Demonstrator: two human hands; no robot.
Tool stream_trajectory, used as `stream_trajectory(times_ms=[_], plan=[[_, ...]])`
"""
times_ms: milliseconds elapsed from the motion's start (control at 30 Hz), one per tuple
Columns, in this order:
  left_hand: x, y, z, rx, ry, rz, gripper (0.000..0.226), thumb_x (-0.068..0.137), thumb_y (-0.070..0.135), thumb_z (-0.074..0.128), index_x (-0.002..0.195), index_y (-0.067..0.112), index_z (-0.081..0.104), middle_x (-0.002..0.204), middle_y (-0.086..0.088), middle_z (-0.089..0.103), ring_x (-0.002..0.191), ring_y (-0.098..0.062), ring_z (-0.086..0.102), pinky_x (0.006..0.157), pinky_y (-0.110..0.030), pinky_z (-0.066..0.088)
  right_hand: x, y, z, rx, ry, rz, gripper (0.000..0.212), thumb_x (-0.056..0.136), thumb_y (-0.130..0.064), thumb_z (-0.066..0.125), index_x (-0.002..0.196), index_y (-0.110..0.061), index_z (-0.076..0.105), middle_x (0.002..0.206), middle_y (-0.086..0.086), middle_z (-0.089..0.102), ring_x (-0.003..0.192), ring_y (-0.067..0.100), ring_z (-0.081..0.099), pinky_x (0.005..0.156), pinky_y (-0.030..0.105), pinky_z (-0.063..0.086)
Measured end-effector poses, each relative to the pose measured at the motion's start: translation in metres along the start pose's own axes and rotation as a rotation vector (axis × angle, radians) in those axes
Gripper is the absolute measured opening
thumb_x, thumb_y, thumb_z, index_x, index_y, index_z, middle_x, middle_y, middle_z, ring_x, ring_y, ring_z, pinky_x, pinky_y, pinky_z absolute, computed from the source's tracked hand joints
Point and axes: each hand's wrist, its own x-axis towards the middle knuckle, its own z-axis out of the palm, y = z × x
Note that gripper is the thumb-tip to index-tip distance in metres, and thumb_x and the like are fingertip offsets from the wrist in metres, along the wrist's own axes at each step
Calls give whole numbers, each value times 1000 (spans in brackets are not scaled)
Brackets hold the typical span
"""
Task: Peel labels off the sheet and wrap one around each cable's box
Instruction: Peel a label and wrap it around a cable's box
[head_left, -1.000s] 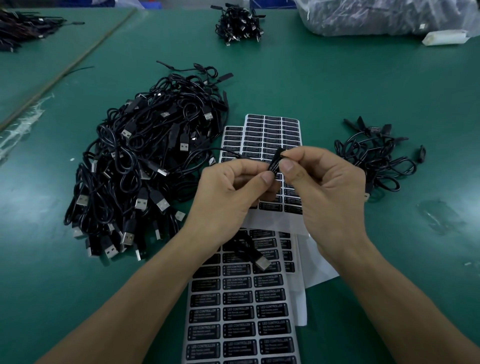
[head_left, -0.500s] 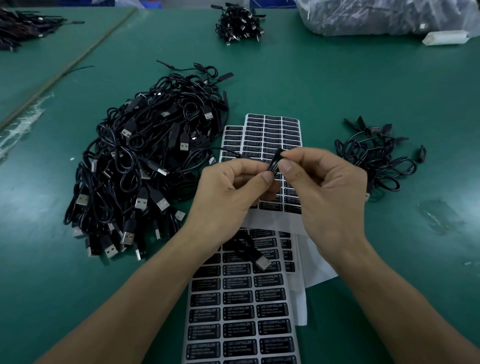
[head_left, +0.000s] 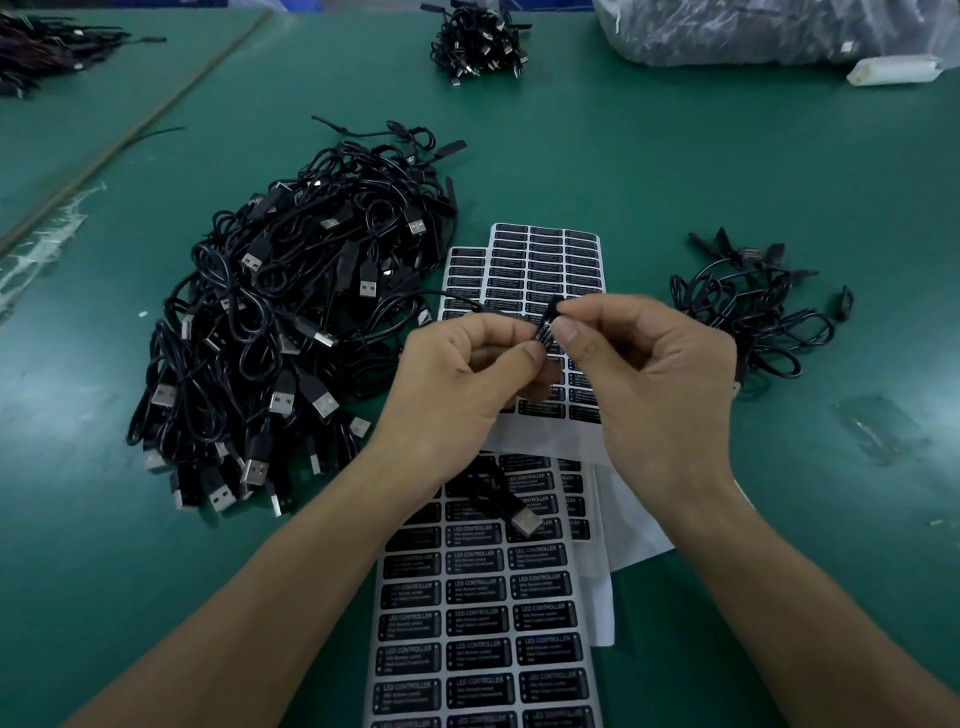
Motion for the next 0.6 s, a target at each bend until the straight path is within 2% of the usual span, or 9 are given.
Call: stream_trajectory(times_ms=[200,400,600], plan=[[0,1,1,34,-12,15,20,96,1,61,81,12,69,65,2,70,60,-5,65,60,-12,50,-1,0,-1,-83,13,-35,20,86,-8,76,93,-27,74,81,-14,74,77,4,70,72,15,53],[1,0,0,43,5,12,21,95,4,62,79,15,69,61,4,67,56,-5,58,59,-16,51,-2,1,0,-106,8,-55,18,87,-6,75,96,-21,74,89,-9,74,81,6,69,74,16,51],[1,0,0,52,8,20,20,95,4,63,79,14,70,60,5,67,56,-5,57,58,-17,51,-3,2,0,-99,-4,-57,21,89,-6,73,95,-26,72,90,-8,72,82,7,67,73,18,50]])
